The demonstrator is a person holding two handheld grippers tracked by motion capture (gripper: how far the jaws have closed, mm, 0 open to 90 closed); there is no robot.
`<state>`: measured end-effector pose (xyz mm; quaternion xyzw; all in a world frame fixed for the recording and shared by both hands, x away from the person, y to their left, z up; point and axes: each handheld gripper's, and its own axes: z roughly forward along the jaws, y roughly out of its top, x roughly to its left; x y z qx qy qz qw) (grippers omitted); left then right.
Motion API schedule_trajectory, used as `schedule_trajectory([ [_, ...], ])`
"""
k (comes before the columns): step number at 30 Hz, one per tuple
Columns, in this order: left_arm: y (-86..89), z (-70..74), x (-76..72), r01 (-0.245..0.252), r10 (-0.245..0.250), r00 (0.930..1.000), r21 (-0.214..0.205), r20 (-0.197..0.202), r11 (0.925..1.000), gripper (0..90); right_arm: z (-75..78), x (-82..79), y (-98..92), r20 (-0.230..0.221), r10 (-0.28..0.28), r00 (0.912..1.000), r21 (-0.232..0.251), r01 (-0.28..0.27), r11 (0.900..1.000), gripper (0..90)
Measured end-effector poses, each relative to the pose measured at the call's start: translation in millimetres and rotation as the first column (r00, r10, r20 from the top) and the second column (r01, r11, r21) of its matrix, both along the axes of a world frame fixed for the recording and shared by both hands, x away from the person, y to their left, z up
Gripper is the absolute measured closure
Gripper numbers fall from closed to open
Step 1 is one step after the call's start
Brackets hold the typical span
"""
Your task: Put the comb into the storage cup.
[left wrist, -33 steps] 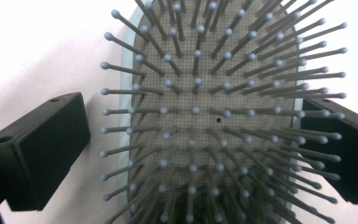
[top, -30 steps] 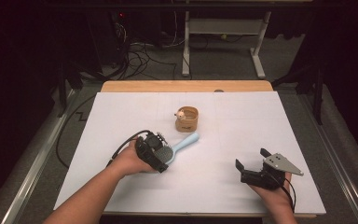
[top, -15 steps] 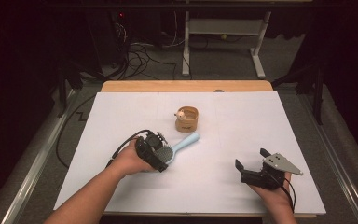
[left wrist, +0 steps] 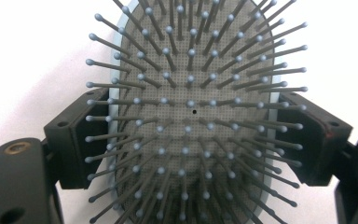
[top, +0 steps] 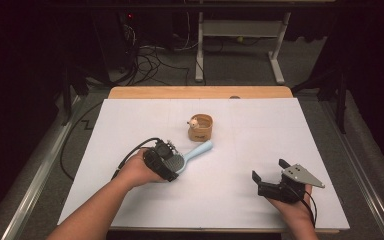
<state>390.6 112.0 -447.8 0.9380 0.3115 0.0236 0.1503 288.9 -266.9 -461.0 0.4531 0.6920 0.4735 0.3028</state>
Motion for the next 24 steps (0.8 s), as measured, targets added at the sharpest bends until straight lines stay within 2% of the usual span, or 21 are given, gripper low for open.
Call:
schedule_trajectory([
  [15, 0.0, 0.0, -0.3, 0.009, -0.009, 0.9999, 0.002, 0.005, 1.0, 19.3, -0.1, 0.1, 0.3, -0.001, 0.002, 1.0, -0.001, -0.002, 1.0, 0.4],
  [18, -1.7, 0.9, 0.5, 0.013, -0.013, 0.9999, 0.018, -0.001, 0.9997, 19.4, 0.2, 0.0, 0.4, 0.0, 0.003, 1.0, -0.002, -0.003, 1.0, 0.4],
  [24, -2.3, 1.4, 0.9, 0.021, -0.021, 0.9998, 0.024, -0.002, 0.9995, 19.7, 0.3, -0.3, 0.3, 0.001, 0.003, 1.0, -0.002, -0.003, 1.0, 0.4],
])
